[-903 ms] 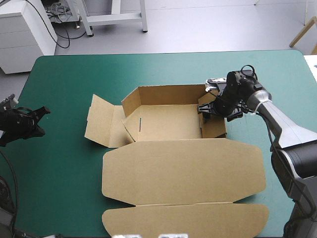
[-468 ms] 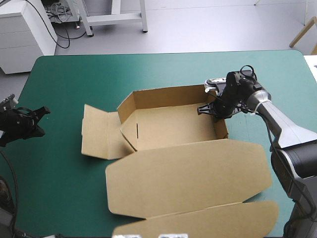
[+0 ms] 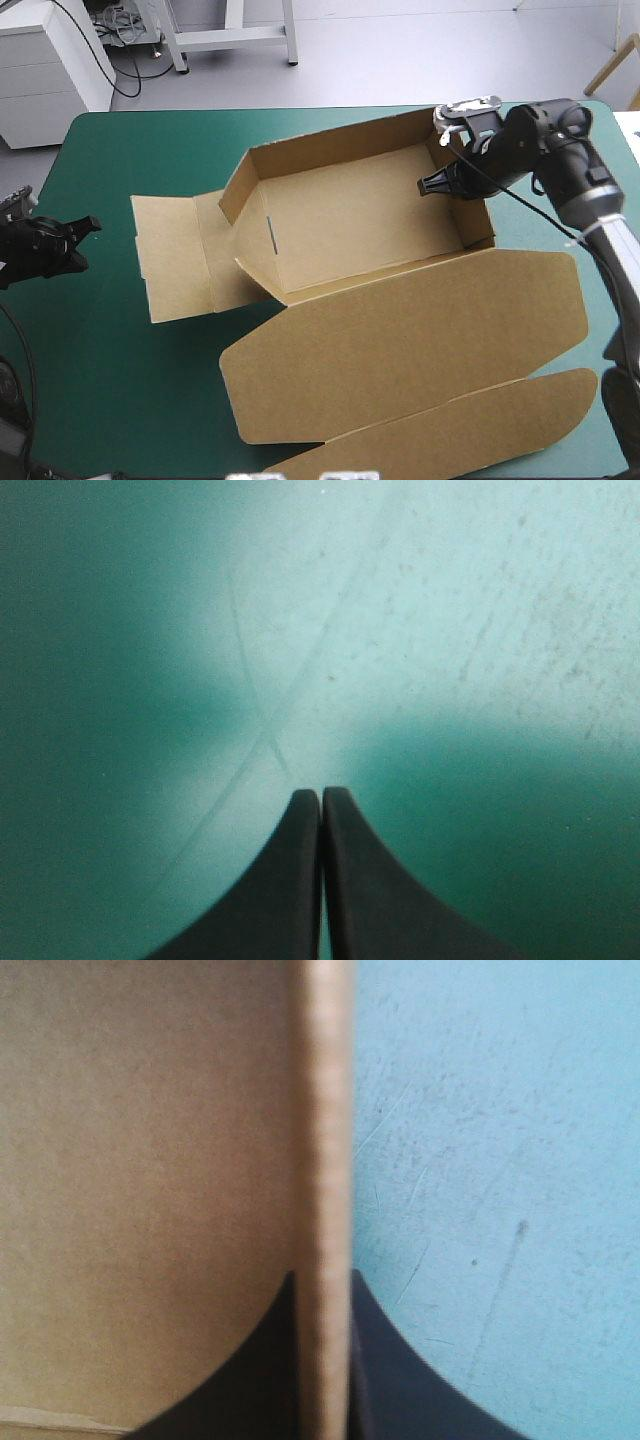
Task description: Fold the box
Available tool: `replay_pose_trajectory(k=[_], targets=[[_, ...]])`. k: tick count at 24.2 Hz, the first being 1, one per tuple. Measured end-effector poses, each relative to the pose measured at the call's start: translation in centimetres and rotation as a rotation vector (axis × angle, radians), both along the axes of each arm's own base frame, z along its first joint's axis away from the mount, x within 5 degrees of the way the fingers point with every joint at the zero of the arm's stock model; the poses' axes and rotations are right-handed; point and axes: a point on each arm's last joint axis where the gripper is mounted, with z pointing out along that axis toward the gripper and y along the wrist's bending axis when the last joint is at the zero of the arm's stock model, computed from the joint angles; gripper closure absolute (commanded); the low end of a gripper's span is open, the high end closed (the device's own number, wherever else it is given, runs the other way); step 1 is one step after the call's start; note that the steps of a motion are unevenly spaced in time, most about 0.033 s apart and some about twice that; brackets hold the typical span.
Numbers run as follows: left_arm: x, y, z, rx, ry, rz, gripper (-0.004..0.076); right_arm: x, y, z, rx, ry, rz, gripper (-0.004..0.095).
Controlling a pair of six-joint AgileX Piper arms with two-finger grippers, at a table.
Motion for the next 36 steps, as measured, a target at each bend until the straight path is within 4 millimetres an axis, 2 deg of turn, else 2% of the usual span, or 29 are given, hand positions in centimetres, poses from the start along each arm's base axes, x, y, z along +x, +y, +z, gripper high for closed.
replay_pose_trajectory(k=[3,6,9,14,16,17,18,19,20,21,22,26,28,31,36], targets=[[0.2,0.1,0.0,0.035,-0.027,-0.05,0.0734,-2.5,-0.6,2.8,0.015,-0.076,0.005,0.0927],[0.4,0.3,0.1,0.064,-0.056,-0.07,0.0734,-4.1,-1.1,4.3,0.017,-0.119,0.015,0.0927],[0.7,0.5,0.2,0.09,-0.09,-0.064,0.0734,-5.0,-1.3,5.1,0.01,-0.145,0.033,0.0927],[0.8,0.6,0.3,0.099,-0.101,-0.064,0.0731,-5.2,-1.4,5.3,-0.001,-0.156,0.046,0.0927],[0.7,0.7,0.2,0.116,-0.096,-0.07,0.0673,-5.2,-1.4,5.3,-0.004,-0.159,0.049,0.0927],[0.7,0.7,0.2,0.125,-0.094,-0.079,0.058,-5.2,-1.4,5.3,-0.007,-0.163,0.053,0.0927],[0.7,0.8,0.2,0.143,-0.094,-0.108,0.0531,-5.1,-1.4,5.3,-0.009,-0.172,0.057,0.0927],[0.6,0.8,0.2,0.148,-0.093,-0.126,0.0389,-5.1,-1.4,5.4,-0.01,-0.175,0.059,0.0927],[0.5,0.7,0.1,0.153,-0.084,-0.159,0.0328,-5.1,-1.4,5.4,-0.01,-0.178,0.06,0.0927],[0.5,0.7,0.1,0.154,-0.081,-0.172,0.0193,-5.1,-1.4,5.4,-0.009,-0.18,0.059,0.0927],[0.4,0.6,0.1,0.159,-0.076,-0.192,0.0151,-5.0,-1.4,5.4,-0.007,-0.184,0.059,0.0927],[0.1,0.1,-0.3,0.093,-0.031,-0.215,0.0135,-4.6,-1.2,5.6,0.008,-0.221,0.057,0.0927],[0.3,-0.7,-0.6,0.013,-0.074,-0.273,0.0135,-4.3,-0.9,5.7,0.04,-0.246,0.062,0.0927],[0.5,-3.4,-0.6,-0.224,-0.264,-0.447,0.0135,-3.3,-0.2,5.2,0.094,-0.248,0.073,0.0927],[0.4,-5.2,-0.6,-0.382,-0.473,-0.474,0.0135,-1.7,0.3,3.9,0.1,-0.228,0.076,0.0927]])
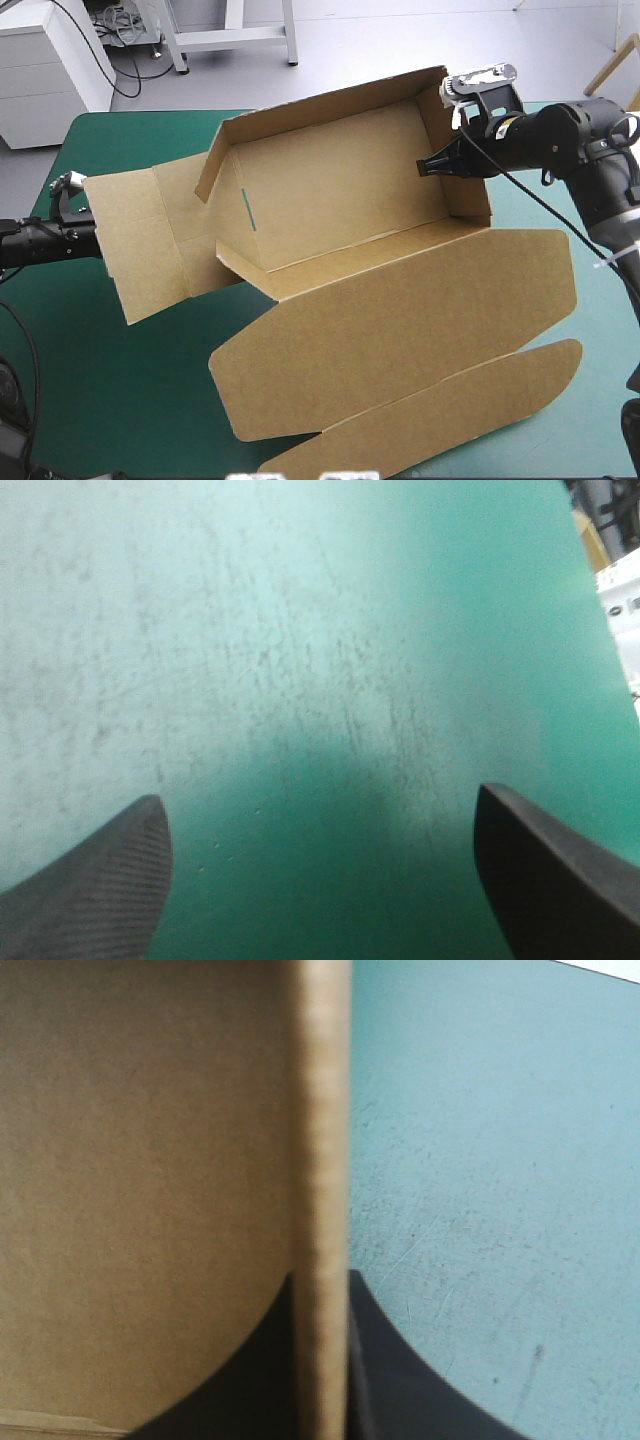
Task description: Fold the box
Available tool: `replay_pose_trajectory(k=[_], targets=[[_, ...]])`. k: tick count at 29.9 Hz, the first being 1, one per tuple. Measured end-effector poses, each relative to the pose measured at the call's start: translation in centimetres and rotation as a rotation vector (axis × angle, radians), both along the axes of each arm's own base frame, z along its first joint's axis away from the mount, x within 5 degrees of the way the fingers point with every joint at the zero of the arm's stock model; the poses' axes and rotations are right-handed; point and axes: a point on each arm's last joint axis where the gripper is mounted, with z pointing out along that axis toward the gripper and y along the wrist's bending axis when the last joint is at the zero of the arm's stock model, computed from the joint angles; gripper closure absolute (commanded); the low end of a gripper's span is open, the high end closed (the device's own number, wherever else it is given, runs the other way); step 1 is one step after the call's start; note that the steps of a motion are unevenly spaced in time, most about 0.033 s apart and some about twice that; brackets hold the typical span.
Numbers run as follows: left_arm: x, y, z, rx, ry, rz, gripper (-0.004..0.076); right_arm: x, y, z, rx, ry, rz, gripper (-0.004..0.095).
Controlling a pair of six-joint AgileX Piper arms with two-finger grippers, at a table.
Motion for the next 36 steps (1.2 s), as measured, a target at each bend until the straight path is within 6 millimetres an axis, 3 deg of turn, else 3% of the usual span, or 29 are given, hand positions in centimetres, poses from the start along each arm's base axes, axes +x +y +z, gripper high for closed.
replay_pose_trajectory(k=[5,13,19,31,36], targets=[[-0.5,-1.1,0.9,-0.022,-0.063,-0.01,0.0135,1.2,0.4,-1.0,0.008,0.015,0.002,0.0927],[-0.1,-5.6,2.3,-0.078,-0.147,-0.135,0.0136,1.7,0.8,-1.2,0.047,0.003,0.005,0.0927],[-0.1,-6.3,3.2,-0.131,-0.198,-0.123,0.0136,2.3,0.9,-1.8,0.05,0.018,0.001,0.0927],[-3.4,-8.6,7.8,-0.09,-0.369,-0.185,0.0136,3.4,1.2,-2.6,0.054,0.013,-0.013,0.0927],[-3.8,-10.1,8.6,-0.143,-0.393,-0.229,0.014,3.5,1.1,-2.5,0.055,0.002,-0.017,0.0927]])
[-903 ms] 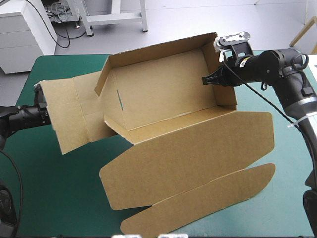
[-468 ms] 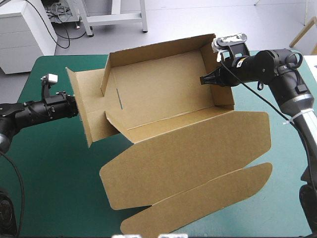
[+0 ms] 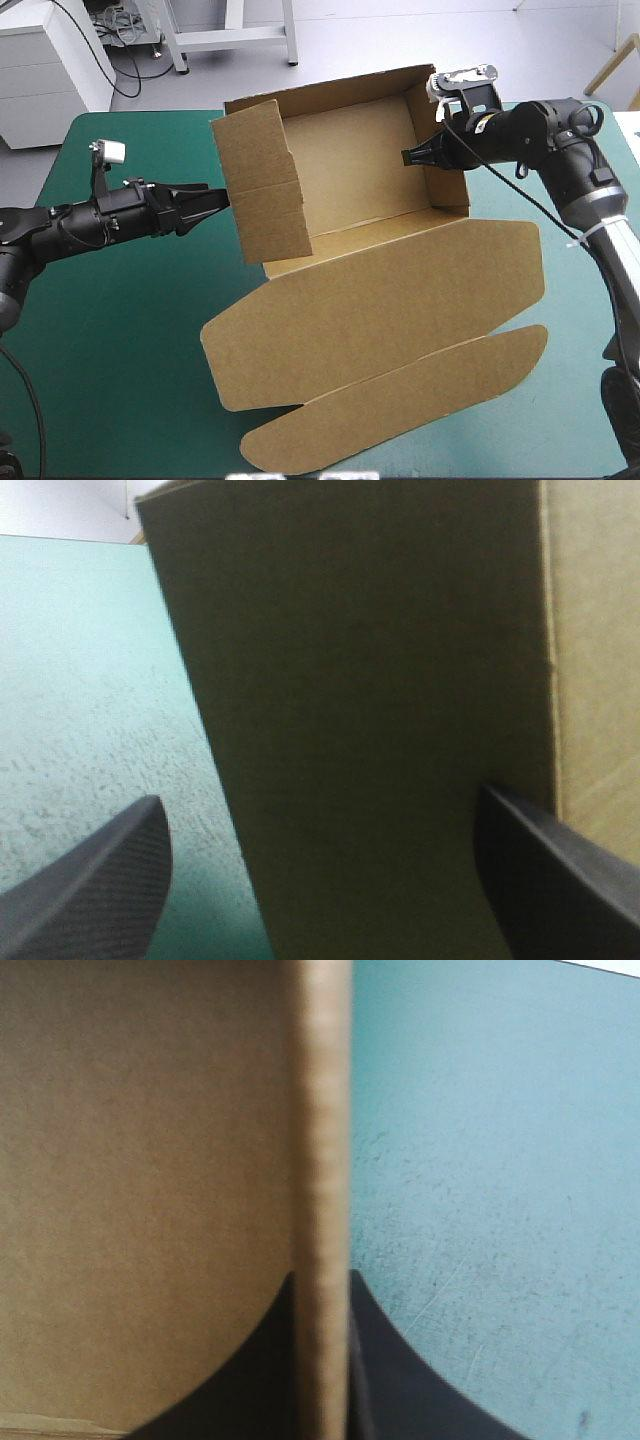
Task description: Fold the box
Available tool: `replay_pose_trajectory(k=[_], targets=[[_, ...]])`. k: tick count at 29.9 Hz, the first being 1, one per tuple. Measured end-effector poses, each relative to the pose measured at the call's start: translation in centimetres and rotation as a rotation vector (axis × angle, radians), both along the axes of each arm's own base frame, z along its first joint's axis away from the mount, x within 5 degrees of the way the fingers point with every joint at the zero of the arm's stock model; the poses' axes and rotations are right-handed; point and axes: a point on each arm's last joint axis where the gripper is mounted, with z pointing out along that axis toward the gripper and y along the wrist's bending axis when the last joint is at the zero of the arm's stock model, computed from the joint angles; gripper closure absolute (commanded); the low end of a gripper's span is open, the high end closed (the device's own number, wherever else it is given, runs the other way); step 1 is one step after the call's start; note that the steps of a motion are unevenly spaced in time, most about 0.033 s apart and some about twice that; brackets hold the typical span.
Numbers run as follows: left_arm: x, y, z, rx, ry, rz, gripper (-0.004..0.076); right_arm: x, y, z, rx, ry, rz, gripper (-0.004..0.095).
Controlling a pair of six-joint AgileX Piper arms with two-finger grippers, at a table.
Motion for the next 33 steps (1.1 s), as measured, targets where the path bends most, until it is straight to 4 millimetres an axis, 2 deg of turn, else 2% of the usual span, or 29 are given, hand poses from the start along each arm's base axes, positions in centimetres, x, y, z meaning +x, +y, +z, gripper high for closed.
replay_pose_trajectory(k=[11,15,21,29,33], targets=[[-0.2,-2.4,1.0,-0.116,-0.021,-0.067,0.0147,0.1,-0.1,0.0,-0.001,-0.003,-0.016,0.0927],[-0.4,-3.3,1.3,-0.103,-0.035,-0.101,0.0148,0.1,-0.1,0.0,0.003,-0.001,-0.02,0.0925],[-0.6,-4.8,1.4,0.016,0.01,-0.117,0.0152,0.0,0.2,-0.1,-0.033,-0.004,-0.03,0.0925],[-0.7,-7.6,3.4,0.309,0.041,0.111,0.0185,-0.8,2.6,-0.1,-0.101,-0.034,-0.074,0.0924],[-0.9,-8.7,3.2,0.389,0.076,0.222,0.0188,-1.2,3.6,0.0,-0.111,-0.045,-0.081,0.0925]])
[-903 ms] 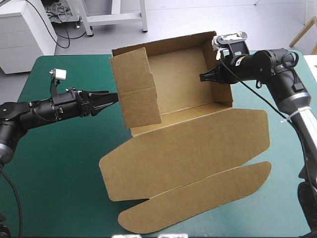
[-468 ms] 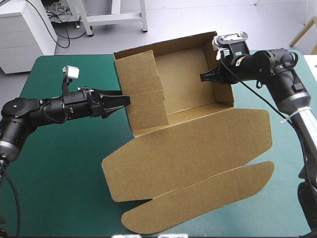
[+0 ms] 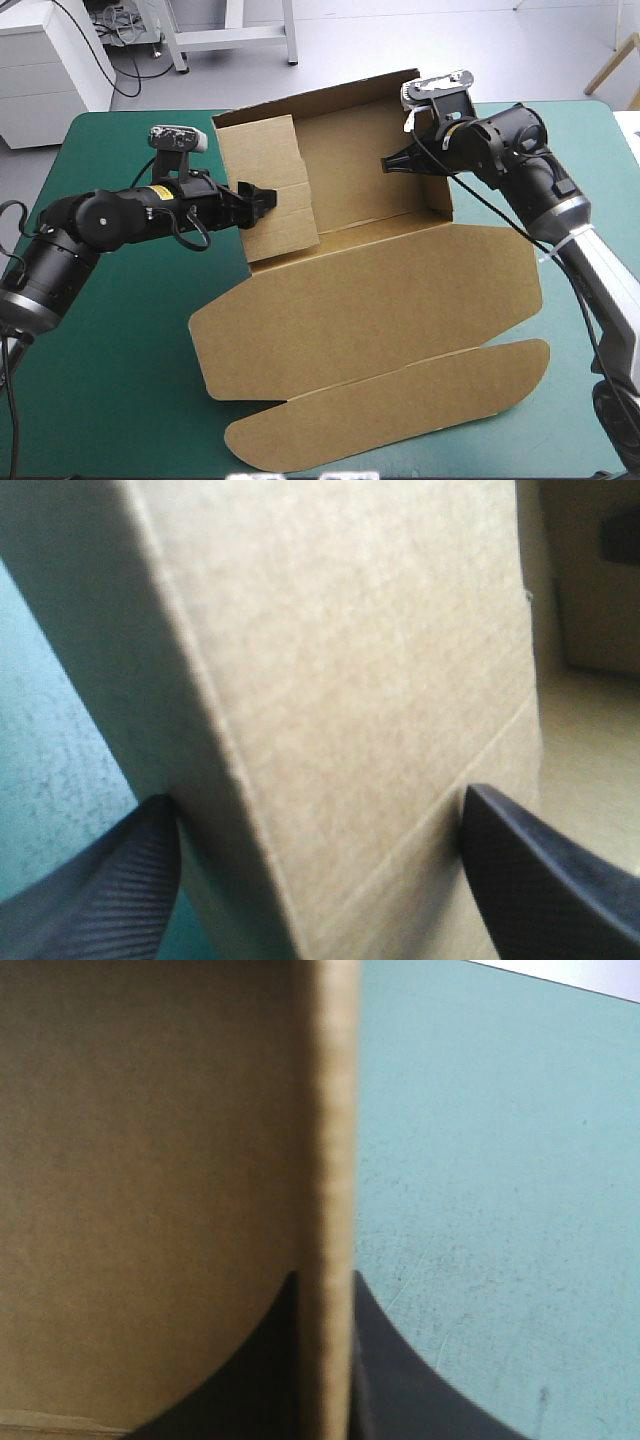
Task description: Fold the box
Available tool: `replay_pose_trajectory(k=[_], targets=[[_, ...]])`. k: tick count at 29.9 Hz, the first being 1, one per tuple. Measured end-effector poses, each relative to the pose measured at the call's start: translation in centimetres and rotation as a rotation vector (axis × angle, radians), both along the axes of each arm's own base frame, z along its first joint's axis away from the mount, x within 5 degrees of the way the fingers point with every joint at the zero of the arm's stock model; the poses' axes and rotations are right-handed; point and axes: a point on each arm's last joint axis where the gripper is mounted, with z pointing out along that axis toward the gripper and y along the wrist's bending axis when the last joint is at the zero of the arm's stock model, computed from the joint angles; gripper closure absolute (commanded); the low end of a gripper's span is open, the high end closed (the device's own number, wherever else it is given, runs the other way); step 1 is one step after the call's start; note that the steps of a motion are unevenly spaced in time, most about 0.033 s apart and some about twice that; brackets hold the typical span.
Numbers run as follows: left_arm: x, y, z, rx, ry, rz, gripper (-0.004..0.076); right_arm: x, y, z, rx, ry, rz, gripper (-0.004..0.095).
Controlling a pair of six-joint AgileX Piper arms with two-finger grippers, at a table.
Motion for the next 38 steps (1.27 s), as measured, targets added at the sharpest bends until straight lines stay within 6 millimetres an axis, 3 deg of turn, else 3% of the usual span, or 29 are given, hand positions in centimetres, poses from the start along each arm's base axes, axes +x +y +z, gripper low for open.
replay_pose_trajectory(k=[10,16,20,25,34,38], targets=[[0.3,-0.5,-0.7,0.015,0.066,0.207,0.0189,-0.9,1.9,0.1,-0.002,-0.015,-0.004,0.0923],[1.2,-0.7,-1.4,-0.006,0.093,0.248,0.0216,-0.9,1.9,0.1,0.001,-0.018,-0.016,0.0923],[1.4,-0.7,-1.6,0.001,0.094,0.262,0.0346,-0.9,1.9,0.1,0.0,-0.018,-0.019,0.0923],[1.5,-0.4,-1.7,0.039,0.08,0.273,0.0729,-0.9,1.9,0.1,-0.006,-0.018,-0.024,0.0923],[2.0,-0.1,-2.2,0.114,0.087,0.289,0.0734,-1.1,1.8,-0.2,-0.007,0.029,-0.041,0.0923],[3.4,-0.6,-2.3,0.207,0.154,0.272,0.0734,-1.5,1.7,-0.6,-0.009,0.083,-0.056,0.0923]])
